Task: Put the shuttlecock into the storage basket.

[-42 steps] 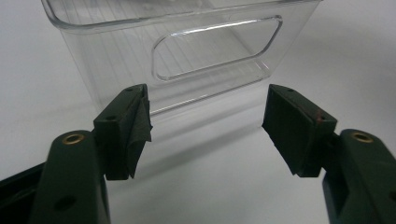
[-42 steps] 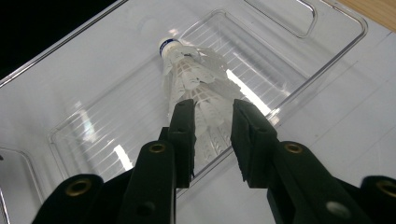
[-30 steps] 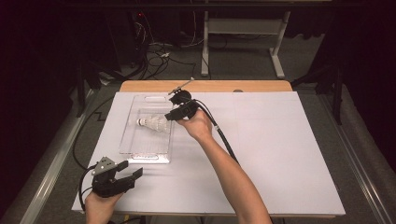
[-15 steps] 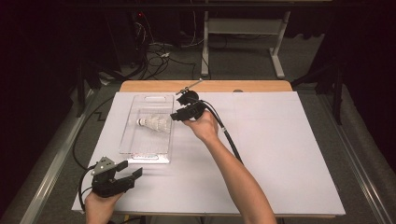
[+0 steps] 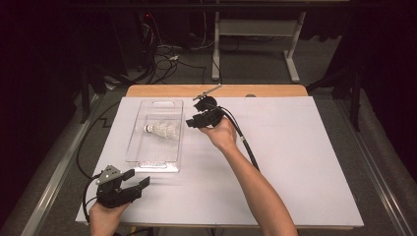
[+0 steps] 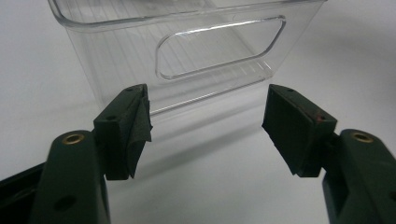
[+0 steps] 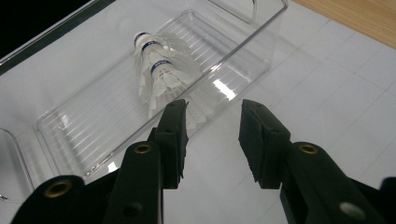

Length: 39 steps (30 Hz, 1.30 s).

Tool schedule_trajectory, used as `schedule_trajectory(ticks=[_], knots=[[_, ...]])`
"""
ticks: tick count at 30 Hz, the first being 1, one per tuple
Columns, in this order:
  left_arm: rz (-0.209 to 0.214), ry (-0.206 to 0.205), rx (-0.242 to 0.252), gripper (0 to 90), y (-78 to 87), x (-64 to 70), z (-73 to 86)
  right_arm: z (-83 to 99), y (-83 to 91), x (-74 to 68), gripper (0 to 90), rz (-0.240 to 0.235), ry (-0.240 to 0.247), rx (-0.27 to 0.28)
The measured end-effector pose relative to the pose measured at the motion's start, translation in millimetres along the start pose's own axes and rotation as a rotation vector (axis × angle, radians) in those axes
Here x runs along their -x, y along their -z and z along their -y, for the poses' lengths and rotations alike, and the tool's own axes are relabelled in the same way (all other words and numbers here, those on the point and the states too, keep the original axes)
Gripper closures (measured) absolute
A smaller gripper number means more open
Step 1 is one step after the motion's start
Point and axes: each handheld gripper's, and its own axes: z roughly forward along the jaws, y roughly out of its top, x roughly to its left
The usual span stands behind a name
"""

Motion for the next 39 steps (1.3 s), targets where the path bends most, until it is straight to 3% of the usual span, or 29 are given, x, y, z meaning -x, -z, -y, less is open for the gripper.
schedule_trajectory(ticks=[39], knots=[[-0.007,0.000,-0.002,33.1,-0.1,-0.1,0.1,39.3,22.0,28.3,60.7,0.029,-0.061,0.030]])
